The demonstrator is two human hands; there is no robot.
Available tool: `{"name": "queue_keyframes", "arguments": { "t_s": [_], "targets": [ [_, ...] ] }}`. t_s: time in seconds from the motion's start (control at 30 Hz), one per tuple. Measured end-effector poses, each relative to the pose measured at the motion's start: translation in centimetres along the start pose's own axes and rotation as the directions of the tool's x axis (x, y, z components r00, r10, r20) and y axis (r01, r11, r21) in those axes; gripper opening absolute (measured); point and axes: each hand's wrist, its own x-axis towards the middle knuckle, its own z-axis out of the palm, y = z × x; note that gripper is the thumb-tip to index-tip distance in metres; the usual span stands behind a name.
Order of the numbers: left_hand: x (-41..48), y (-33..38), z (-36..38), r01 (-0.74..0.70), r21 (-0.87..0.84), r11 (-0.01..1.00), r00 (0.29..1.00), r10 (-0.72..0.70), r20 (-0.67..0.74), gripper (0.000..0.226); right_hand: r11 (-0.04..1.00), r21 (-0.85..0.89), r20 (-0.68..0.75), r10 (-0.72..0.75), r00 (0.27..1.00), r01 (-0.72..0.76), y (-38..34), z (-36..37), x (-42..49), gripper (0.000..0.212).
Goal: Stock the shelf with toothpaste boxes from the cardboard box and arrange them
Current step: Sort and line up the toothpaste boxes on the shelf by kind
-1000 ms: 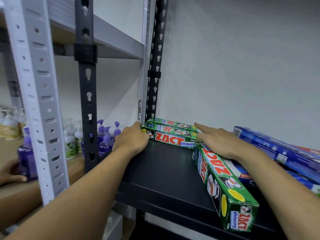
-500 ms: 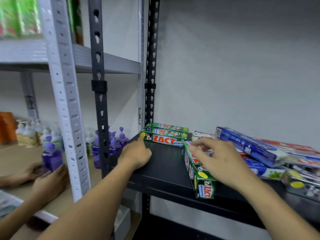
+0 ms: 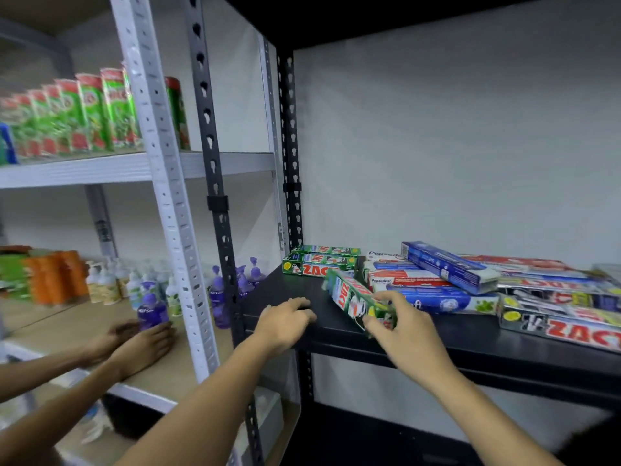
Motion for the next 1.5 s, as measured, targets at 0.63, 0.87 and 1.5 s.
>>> {"name": "queue_keyframes", "arguments": {
  "t_s": [0.63,0.87,1.5],
  "targets": [
    [2.5,-0.7,-2.8,0.032,-0.191,0.981,0.992,-0.055,-0.117,0.076,0.990,-0.063,0.126,-0.118,0.985,0.126,-1.9,4.9,4.0,0.063],
    [5.6,-1.6,-3.5,0.110,-0.361,0.926,0.983,-0.155,-0.097,0.074,0.981,-0.134,0.196,-0.111,0.974,0.139,-1.6,6.2,6.3,0.062],
    [9.7,-3.5,-1.1,0.188,0.221,0.957,0.911,-0.086,-0.403,0.059,0.876,-0.415,-0.004,0.269,0.963,-0.247,-2.8,9.5,9.9,0.070]
  ]
}}
